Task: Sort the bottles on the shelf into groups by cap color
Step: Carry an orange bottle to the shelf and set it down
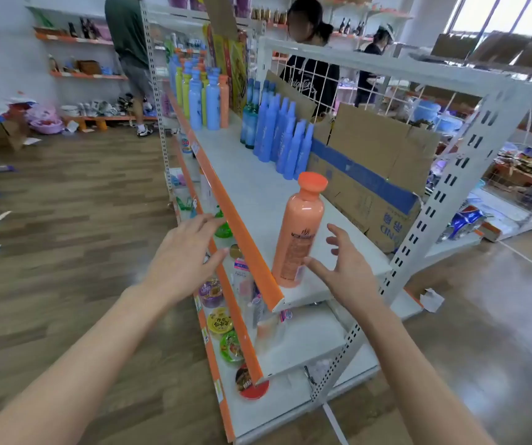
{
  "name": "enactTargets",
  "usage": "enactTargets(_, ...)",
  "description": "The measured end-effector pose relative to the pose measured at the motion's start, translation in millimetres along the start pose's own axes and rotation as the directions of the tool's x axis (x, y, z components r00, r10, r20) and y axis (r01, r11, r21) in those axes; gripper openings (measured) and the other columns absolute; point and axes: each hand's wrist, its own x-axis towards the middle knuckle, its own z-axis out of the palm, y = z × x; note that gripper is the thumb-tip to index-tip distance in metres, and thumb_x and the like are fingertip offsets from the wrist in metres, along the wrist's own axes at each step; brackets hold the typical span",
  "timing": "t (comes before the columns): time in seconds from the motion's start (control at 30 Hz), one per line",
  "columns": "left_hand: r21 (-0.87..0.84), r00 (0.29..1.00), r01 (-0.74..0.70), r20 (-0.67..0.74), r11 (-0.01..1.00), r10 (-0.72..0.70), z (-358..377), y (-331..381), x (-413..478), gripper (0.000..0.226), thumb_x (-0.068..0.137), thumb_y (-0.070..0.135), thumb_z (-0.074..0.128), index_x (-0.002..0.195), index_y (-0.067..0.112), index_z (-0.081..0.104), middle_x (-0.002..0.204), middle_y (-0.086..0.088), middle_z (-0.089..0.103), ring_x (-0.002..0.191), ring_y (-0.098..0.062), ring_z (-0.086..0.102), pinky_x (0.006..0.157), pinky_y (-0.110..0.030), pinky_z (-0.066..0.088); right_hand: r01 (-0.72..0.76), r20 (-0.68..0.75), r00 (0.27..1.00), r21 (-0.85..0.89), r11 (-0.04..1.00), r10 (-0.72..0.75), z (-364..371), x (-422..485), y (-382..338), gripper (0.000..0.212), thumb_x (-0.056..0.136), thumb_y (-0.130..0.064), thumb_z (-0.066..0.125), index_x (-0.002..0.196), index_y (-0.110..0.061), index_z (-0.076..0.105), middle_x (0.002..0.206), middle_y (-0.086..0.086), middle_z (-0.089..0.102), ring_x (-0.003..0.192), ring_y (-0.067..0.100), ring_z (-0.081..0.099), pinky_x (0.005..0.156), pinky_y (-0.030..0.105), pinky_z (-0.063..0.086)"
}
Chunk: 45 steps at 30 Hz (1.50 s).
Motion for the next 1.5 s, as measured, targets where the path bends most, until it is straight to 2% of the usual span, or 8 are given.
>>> enactTargets(0.23,-0.006,0.998,0.036,-0.054,0.999,-0.037,12.5,-6.3,33.2,0.051,0.092,0.035,0.048,0.139,0.021,0.034,0.144,0.000,0.037,0.132,-0.021,0.035,0.107,-0.036,0.029,0.014,0.070,0.996,0.405,0.914,-0.046,29.8,46.1,7.7,0.065,0.074,-0.025,0.076,0.126,-0.022,0.038,0.105,-0.013,0.056,0.094,0.005,0.056,0.072,0.011,0.042)
enactTargets(0.47,0.046,0.992,0.114,-0.059,0.992,-0.111,15.5,-16.6,29.0,0.053,0.092,0.036,0.047,0.140,0.021,0.033,0.144,0.001,0.037,0.131,-0.020,0.036,0.105,-0.035,0.030,0.094,-0.036,0.995,0.537,0.838,-0.089,45.6,54.5,17.8,0.054,0.067,-0.031,0.078,0.111,-0.028,0.046,0.098,-0.015,0.060,0.085,-0.002,0.058,0.075,0.023,0.047)
enactTargets(0.67,0.036,0.976,0.208,-0.074,0.977,-0.205,9.9,-41.5,12.3,0.054,0.091,0.039,0.047,0.139,0.021,0.034,0.144,-0.001,0.038,0.132,-0.019,0.034,0.107,-0.036,0.030,0.207,-0.066,0.977,0.548,0.810,-0.204,40.6,71.5,-15.5,0.059,0.061,-0.032,0.073,0.114,-0.022,0.048,0.097,-0.016,0.060,0.084,-0.006,0.057,0.070,0.008,0.044)
enactTargets(0.83,0.038,0.952,0.295,-0.101,0.955,-0.290,-0.8,-77.1,-4.0,0.060,0.085,0.048,0.035,0.138,0.020,0.038,0.142,-0.002,0.040,0.129,-0.022,0.039,0.104,-0.034,0.031,0.261,0.009,0.951,0.515,0.816,-0.309,59.0,86.2,-58.9,0.061,0.063,-0.028,0.083,0.114,-0.028,0.048,0.096,-0.022,0.061,0.089,-0.003,0.059,0.079,0.023,0.049)
enactTargets(1.03,0.065,0.930,0.350,-0.144,0.934,-0.339,-15.1,-144.4,-12.3,0.078,0.074,0.060,0.016,0.137,0.020,0.039,0.141,-0.002,0.042,0.128,-0.020,0.040,0.105,-0.031,0.030,0.313,0.085,0.916,0.456,0.833,-0.391,112.1,107.0,-102.1,0.060,0.063,-0.026,0.083,0.114,-0.030,0.051,0.093,-0.023,0.062,0.086,-0.005,0.059,0.076,0.023,0.049)
enactTargets(1.17,0.038,0.911,0.390,-0.162,0.920,-0.380,-32.5,-206.4,-5.3,0.066,0.081,0.054,0.027,0.137,0.021,0.038,0.143,0.000,0.040,0.130,-0.018,0.037,0.105,-0.029,0.028,0.354,0.136,0.891,0.389,0.851,-0.433,158.6,129.3,-140.3,0.062,0.063,-0.024,0.083,0.107,-0.045,0.047,0.098,-0.019,0.062,0.090,-0.002,0.059,0.077,0.019,0.048)
enactTargets(1.3,0.014,0.909,0.393,-0.154,0.919,-0.386,-46.7,-270.6,2.8,0.058,0.084,0.045,0.038,0.136,0.020,0.040,0.141,0.000,0.041,0.130,-0.020,0.039,0.104,-0.033,0.030,0.378,0.143,0.887,0.318,0.870,-0.438,207.3,153.9,-174.1,0.070,0.062,-0.028,0.083,0.122,-0.025,0.049,0.110,-0.008,0.062,0.100,0.011,0.058,0.081,0.026,0.047)
enactTargets(1.5,-0.005,0.912,0.394,-0.122,0.919,-0.392,-51.5,-345.6,22.1,0.053,0.090,0.047,0.041,0.137,0.020,0.040,0.141,-0.001,0.041,0.130,-0.019,0.037,0.107,-0.034,0.029,0.342,0.158,0.906,0.276,0.898,-0.393,263.5,183.0,-205.7,0.067,0.062,-0.028,0.083,0.120,-0.027,0.050,0.103,-0.007,0.064,0.093,0.012,0.060,0.078,0.029,0.049)
